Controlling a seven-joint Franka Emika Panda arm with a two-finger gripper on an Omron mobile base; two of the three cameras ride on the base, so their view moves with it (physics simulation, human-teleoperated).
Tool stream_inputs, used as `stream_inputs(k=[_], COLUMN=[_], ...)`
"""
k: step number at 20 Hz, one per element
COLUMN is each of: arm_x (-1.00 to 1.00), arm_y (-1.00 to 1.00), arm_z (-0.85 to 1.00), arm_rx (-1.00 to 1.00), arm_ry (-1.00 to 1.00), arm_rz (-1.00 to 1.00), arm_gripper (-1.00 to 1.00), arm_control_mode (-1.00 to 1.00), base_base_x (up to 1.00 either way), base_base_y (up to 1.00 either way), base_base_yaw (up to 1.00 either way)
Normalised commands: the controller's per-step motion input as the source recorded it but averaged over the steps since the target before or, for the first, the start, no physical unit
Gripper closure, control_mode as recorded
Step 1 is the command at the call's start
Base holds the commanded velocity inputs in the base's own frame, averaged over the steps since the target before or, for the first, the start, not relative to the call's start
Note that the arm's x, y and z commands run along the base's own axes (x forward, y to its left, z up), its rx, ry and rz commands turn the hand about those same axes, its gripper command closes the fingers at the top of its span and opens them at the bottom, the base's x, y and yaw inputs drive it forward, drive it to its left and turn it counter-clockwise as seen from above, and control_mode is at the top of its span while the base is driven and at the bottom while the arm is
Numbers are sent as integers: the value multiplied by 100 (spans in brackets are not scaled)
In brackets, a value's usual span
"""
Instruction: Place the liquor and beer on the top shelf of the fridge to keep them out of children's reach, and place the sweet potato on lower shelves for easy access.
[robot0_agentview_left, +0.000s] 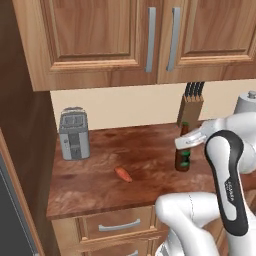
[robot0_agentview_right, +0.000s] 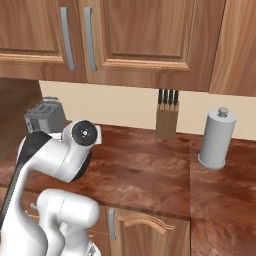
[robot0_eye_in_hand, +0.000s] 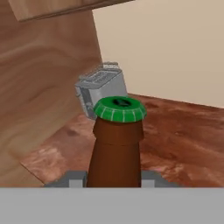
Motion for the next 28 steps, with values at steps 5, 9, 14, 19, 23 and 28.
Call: stream_inputs(k=[5, 9, 14, 19, 23, 28], arm_x=[-87, -68, -26, 2, -8, -40], arm_y=[8, 0, 0, 0, -1, -28], arm_z=[41, 51, 15, 4, 1, 16], arm_rx=[0, 0, 0, 0, -6, -7], arm_ry=[15, 14, -10, -21, -8, 1], arm_rz=[-22, -15, -11, -13, -13, -17], arm_gripper=[100, 100, 100, 100, 100, 100], arm_control_mode=[-100, -100, -100, -100, -100, -100], base_base_x=[0, 0, 0, 0, 0, 0], base_base_y=[0, 0, 0, 0, 0, 0], base_base_yaw=[0, 0, 0, 0, 0, 0])
